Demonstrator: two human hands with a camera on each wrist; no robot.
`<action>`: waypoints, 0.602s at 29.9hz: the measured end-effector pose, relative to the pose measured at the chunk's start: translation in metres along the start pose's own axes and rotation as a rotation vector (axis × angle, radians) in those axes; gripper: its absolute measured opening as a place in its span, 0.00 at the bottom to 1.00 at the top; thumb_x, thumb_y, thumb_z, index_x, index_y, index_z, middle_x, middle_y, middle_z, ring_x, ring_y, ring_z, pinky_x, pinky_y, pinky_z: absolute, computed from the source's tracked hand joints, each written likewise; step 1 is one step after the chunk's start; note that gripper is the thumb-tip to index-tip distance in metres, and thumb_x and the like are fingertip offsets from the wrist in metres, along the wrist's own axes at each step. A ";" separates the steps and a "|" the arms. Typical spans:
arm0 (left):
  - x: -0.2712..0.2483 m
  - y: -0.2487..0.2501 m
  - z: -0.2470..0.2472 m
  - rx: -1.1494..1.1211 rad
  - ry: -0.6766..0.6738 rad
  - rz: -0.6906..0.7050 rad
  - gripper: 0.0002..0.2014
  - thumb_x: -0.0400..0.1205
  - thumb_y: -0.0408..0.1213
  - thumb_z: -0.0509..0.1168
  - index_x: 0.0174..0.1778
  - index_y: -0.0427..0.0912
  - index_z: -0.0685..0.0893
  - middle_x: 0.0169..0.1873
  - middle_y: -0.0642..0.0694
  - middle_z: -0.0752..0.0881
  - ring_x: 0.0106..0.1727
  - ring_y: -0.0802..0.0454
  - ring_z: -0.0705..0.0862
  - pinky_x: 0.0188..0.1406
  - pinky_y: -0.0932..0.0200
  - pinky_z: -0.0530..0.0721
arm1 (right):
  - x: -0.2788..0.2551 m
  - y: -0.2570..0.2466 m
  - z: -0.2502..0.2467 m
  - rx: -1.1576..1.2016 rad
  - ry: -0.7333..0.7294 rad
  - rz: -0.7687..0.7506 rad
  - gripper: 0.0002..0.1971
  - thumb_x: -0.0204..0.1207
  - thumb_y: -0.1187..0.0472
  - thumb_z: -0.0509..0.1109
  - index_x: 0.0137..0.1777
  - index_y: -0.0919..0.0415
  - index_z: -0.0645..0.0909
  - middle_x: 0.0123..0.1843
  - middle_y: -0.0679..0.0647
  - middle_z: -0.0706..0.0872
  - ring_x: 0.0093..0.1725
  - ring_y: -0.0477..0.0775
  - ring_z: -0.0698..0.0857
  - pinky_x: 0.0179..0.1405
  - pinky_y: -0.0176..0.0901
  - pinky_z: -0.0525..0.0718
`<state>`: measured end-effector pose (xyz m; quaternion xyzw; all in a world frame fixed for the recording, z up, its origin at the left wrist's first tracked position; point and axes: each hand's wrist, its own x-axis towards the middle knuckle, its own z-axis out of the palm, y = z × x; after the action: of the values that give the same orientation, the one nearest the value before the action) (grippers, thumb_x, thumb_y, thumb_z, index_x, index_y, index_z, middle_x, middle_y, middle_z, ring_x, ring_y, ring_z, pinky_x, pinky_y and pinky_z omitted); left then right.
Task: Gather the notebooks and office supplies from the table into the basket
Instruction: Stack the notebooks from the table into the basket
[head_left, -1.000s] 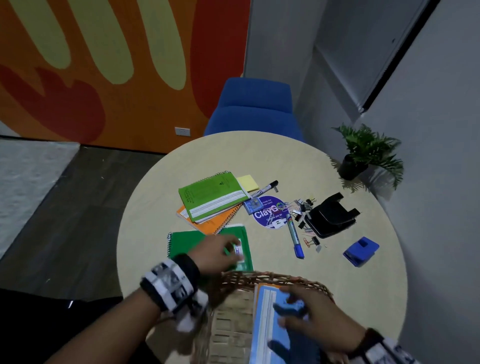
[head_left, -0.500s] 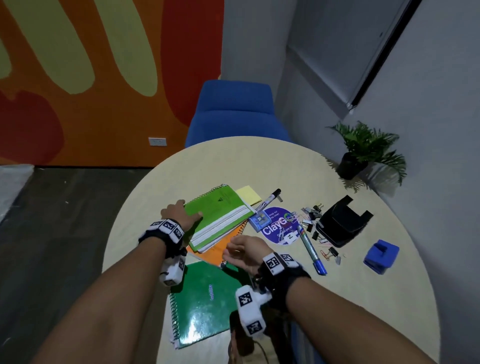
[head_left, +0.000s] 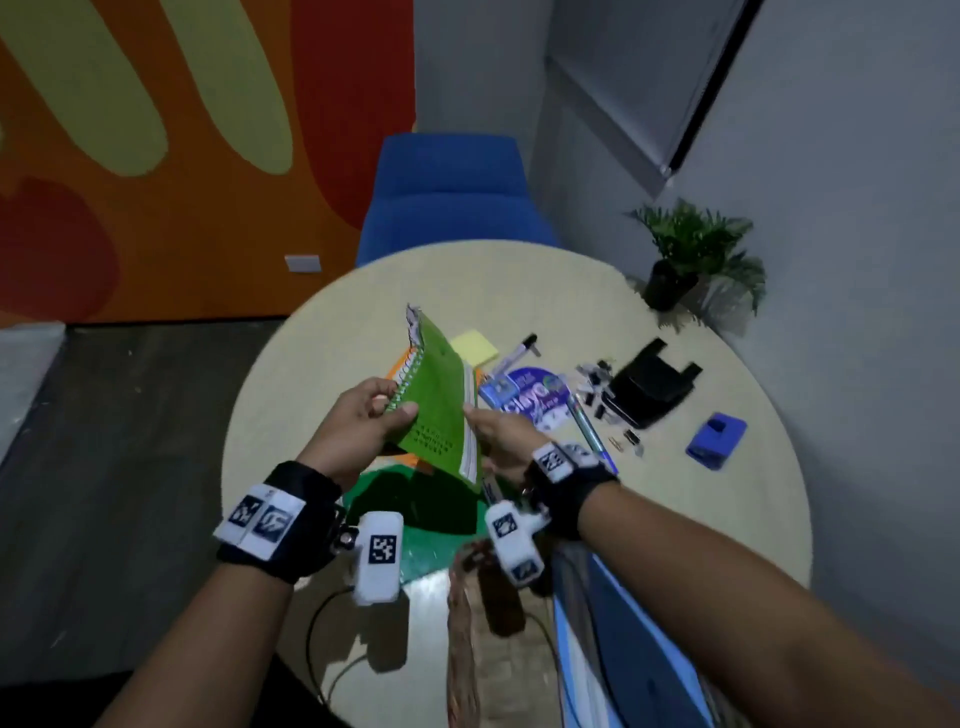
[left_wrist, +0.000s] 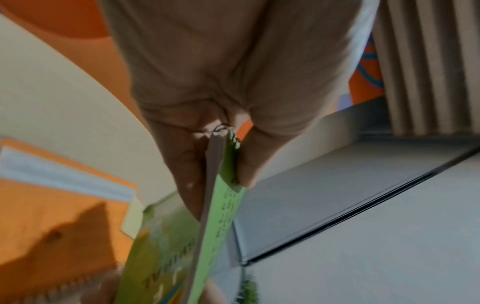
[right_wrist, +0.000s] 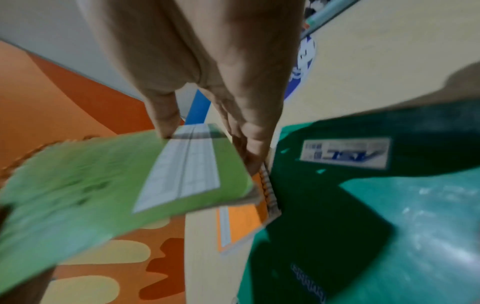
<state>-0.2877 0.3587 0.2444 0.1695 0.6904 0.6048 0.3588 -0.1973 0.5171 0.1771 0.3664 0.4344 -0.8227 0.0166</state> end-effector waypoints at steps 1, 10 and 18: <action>-0.018 0.002 0.007 -0.025 -0.026 0.016 0.09 0.81 0.24 0.63 0.43 0.43 0.74 0.27 0.50 0.82 0.24 0.59 0.81 0.23 0.66 0.83 | -0.018 -0.008 -0.008 -0.046 -0.011 -0.018 0.17 0.80 0.60 0.66 0.64 0.70 0.79 0.58 0.60 0.86 0.54 0.56 0.86 0.50 0.48 0.87; -0.125 -0.057 0.098 0.337 -0.383 -0.052 0.10 0.81 0.40 0.67 0.54 0.53 0.73 0.31 0.48 0.78 0.31 0.56 0.78 0.32 0.62 0.76 | -0.191 0.012 -0.145 -0.733 0.126 -0.209 0.06 0.73 0.72 0.72 0.43 0.63 0.79 0.38 0.51 0.88 0.37 0.53 0.86 0.38 0.44 0.82; -0.132 -0.130 0.162 0.924 -0.585 -0.251 0.16 0.84 0.43 0.58 0.57 0.35 0.82 0.60 0.36 0.85 0.60 0.43 0.83 0.58 0.56 0.79 | -0.210 0.092 -0.183 -1.363 0.386 0.050 0.24 0.73 0.57 0.73 0.68 0.59 0.74 0.65 0.60 0.85 0.62 0.60 0.84 0.59 0.44 0.80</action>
<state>-0.0579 0.3586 0.1569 0.3866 0.7703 0.1198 0.4928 0.0957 0.5320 0.1766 0.4236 0.8392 -0.2875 0.1835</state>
